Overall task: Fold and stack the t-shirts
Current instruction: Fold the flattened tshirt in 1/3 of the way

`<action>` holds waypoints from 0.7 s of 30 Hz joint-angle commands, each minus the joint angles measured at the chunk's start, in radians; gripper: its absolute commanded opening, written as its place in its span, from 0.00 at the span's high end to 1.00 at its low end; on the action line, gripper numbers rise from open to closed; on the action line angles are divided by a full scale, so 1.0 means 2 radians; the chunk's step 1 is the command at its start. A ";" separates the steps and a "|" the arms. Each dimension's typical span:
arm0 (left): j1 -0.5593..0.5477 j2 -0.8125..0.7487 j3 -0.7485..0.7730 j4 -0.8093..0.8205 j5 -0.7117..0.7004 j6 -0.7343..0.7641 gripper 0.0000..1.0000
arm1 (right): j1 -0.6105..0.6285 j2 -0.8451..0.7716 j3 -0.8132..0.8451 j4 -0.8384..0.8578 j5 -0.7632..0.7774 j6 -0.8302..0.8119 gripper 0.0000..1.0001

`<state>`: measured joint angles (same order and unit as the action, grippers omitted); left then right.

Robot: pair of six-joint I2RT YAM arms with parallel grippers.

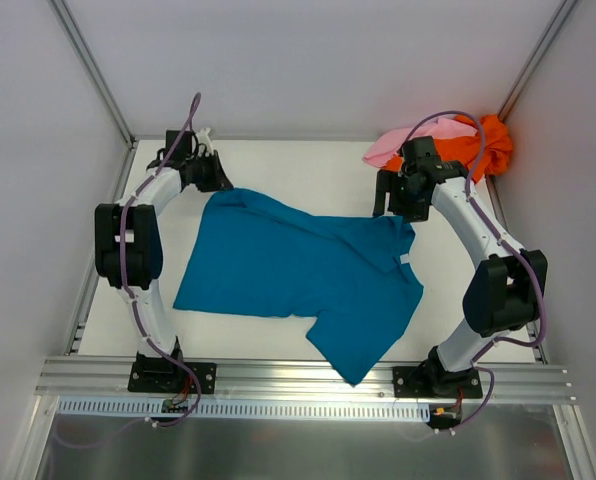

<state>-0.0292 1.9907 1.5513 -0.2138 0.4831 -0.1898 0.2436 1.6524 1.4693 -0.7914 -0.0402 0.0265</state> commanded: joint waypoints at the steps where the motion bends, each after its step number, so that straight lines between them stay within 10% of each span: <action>1: 0.000 -0.068 -0.069 0.007 0.006 0.034 1.00 | -0.002 -0.011 0.003 -0.005 -0.007 0.004 0.18; 21: 0.000 -0.249 -0.277 -0.017 -0.097 0.081 1.00 | -0.002 -0.011 0.002 -0.001 -0.018 0.015 0.18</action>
<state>-0.0292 1.5379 1.0401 -0.2504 0.3511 -0.0570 0.2436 1.6524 1.4693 -0.7910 -0.0685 0.0448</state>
